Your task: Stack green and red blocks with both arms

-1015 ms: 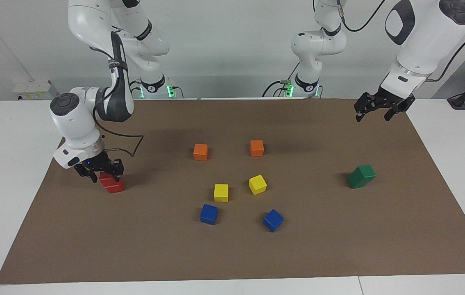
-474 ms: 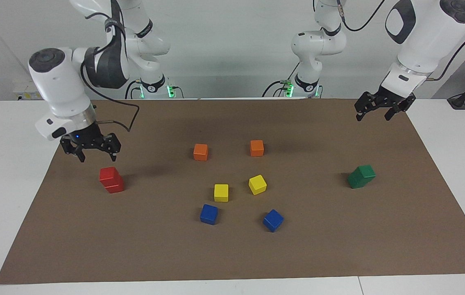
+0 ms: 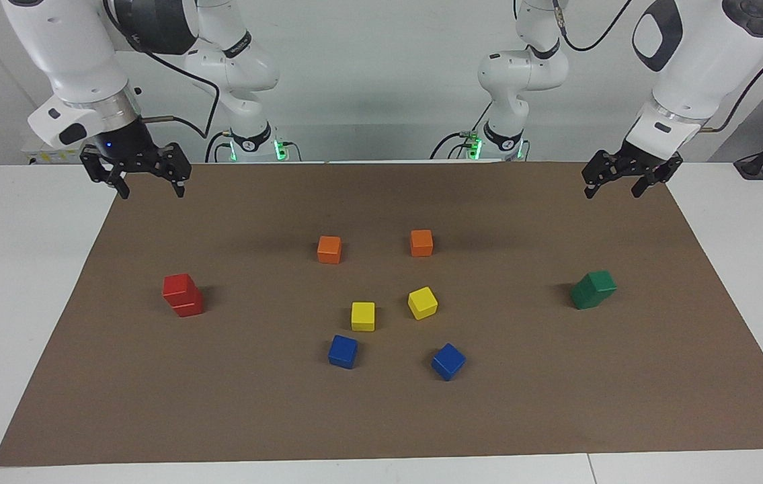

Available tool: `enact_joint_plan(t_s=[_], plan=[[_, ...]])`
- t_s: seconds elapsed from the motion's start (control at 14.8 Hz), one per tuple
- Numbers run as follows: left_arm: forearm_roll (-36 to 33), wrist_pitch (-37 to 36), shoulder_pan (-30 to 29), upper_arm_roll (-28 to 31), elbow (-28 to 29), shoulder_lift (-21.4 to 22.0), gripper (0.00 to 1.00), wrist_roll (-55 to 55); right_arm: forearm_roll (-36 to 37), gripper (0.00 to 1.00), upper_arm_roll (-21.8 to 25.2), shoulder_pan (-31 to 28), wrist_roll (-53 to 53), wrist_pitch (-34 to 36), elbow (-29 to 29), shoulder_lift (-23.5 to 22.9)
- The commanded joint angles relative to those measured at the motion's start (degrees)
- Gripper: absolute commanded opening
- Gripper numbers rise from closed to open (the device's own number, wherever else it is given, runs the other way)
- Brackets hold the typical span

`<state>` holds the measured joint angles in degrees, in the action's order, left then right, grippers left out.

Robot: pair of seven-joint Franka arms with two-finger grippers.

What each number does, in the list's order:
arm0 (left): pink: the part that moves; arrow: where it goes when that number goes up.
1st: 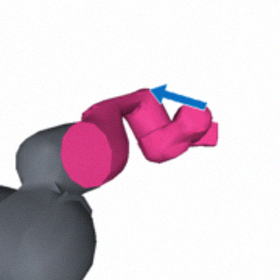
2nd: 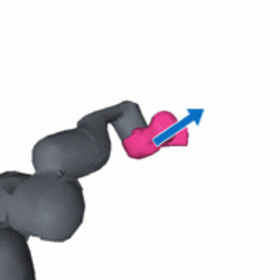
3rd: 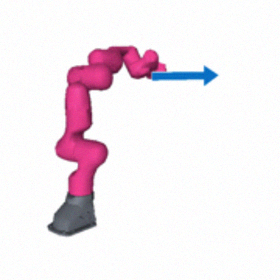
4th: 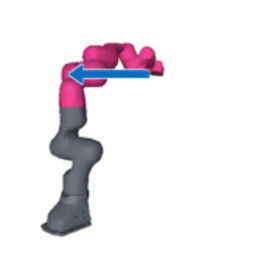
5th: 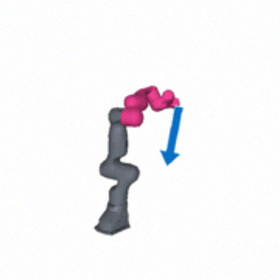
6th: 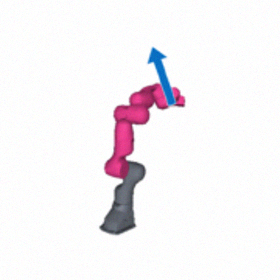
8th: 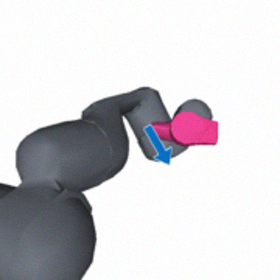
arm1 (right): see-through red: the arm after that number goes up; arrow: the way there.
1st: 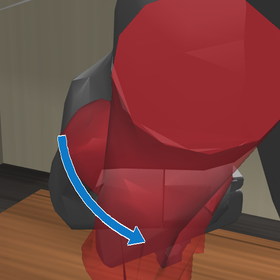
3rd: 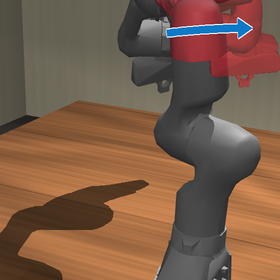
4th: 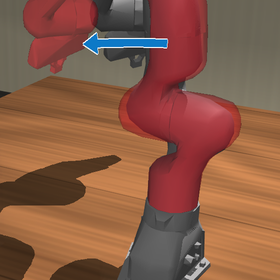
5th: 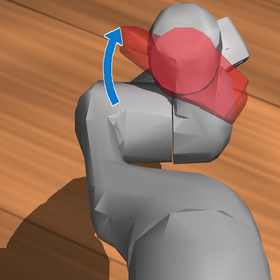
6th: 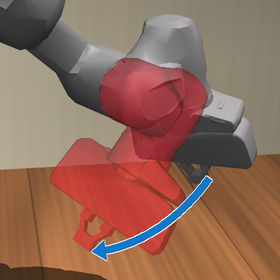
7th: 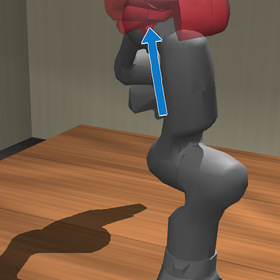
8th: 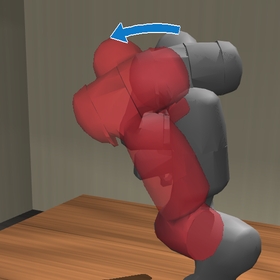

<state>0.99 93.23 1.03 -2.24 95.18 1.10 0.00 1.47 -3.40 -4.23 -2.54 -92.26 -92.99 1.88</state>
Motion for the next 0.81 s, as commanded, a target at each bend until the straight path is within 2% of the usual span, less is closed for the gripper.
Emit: enact_joint_plan(t_s=[0.0, 0.34, 0.74], plan=[[0.1, -1.1, -0.2, 0.0, 0.1, 0.8, 1.0, -0.2, -1.1, 1.0, 1.5, 0.6, 0.7, 2.3, 0.0, 0.8], [0.1, -0.9, -0.2, 0.2, 0.4, 0.9, 1.0, -0.1, -2.3, 1.0, 4.9, 1.9, 1.0, 3.9, 0.0, 1.4], [0.1, -0.7, -0.2, 0.1, 0.4, 0.9, 1.0, 0.1, -2.2, 1.0, 5.0, 1.6, 1.0, 4.5, -0.3, 1.7]])
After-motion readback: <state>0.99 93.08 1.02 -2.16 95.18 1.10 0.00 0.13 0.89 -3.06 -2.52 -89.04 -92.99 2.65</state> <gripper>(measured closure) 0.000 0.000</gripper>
